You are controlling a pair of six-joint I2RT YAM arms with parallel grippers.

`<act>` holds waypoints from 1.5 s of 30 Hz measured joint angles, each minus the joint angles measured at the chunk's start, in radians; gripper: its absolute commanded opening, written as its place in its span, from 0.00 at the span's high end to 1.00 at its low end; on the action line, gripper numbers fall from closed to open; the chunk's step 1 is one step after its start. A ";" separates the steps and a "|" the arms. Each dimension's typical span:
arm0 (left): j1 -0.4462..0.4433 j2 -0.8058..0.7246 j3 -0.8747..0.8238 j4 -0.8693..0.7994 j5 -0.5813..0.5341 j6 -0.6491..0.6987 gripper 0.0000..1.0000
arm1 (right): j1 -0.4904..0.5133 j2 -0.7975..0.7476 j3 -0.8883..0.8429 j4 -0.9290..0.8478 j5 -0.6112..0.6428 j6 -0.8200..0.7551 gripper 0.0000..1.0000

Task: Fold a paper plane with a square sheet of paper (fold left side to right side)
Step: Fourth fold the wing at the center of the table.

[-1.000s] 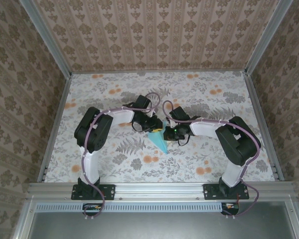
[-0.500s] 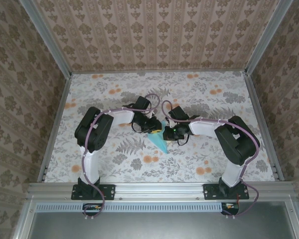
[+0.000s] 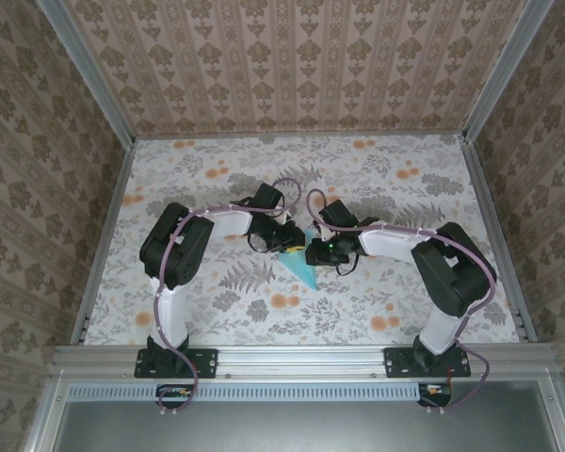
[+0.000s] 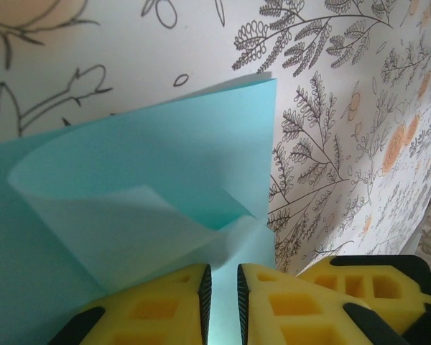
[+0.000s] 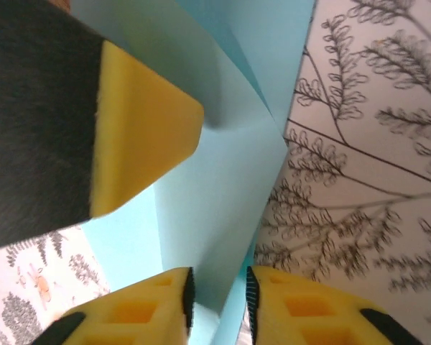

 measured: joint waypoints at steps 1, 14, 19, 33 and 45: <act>0.000 0.000 0.000 0.001 0.000 0.000 0.79 | -0.002 -0.023 0.000 -0.010 0.002 0.000 0.62; 0.000 -0.002 -0.005 0.008 0.000 0.000 0.79 | -0.002 -0.203 -0.118 0.068 -0.167 0.087 0.75; 0.000 -0.002 -0.005 0.008 0.000 0.000 0.79 | 0.010 -0.138 -0.121 0.134 -0.235 0.116 0.75; 0.000 -0.002 -0.005 0.008 0.000 0.000 0.79 | 0.031 -0.023 -0.118 0.150 -0.271 0.121 0.75; 0.000 -0.002 -0.005 0.007 0.000 0.000 0.79 | 0.051 -0.009 -0.097 0.066 -0.236 0.070 0.74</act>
